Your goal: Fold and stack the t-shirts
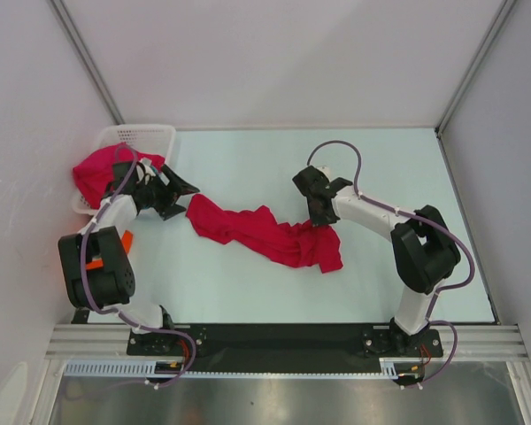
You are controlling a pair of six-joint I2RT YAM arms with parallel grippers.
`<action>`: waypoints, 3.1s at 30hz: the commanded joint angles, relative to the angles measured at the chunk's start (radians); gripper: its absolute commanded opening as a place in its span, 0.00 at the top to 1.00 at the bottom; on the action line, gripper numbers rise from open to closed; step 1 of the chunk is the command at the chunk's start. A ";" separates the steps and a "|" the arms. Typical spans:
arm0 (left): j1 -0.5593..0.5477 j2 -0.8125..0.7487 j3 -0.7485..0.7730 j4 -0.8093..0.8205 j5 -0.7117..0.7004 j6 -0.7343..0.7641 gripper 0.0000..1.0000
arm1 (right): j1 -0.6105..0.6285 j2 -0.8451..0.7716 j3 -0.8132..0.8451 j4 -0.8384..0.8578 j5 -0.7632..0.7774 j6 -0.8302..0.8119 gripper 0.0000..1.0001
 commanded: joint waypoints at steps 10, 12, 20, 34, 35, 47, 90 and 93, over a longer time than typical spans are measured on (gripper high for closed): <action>-0.073 -0.011 -0.048 -0.108 -0.307 0.038 0.13 | -0.005 -0.079 0.073 -0.016 0.019 -0.021 0.49; -0.093 0.001 -0.052 -0.095 -0.318 0.025 0.13 | -0.005 -0.080 0.086 -0.016 0.009 -0.019 0.48; -0.151 0.062 -0.062 -0.049 -0.347 -0.022 0.14 | 0.008 -0.042 0.115 0.001 -0.057 0.002 0.47; -0.210 0.093 -0.106 0.008 -0.370 -0.053 0.16 | 0.117 0.073 0.139 0.031 -0.080 0.056 0.49; -0.216 0.085 -0.109 0.010 -0.370 -0.054 0.17 | 0.124 0.076 0.142 0.030 -0.079 0.056 0.49; -0.251 -0.068 -0.146 0.010 -0.430 -0.077 0.84 | 0.153 0.082 0.152 0.030 -0.076 0.056 0.50; -0.251 -0.128 -0.080 -0.058 -0.419 -0.065 1.00 | 0.101 0.088 0.109 0.022 -0.073 0.021 0.53; -0.251 -0.126 -0.088 -0.050 -0.416 -0.067 1.00 | 0.102 0.070 0.112 0.016 -0.080 0.028 0.50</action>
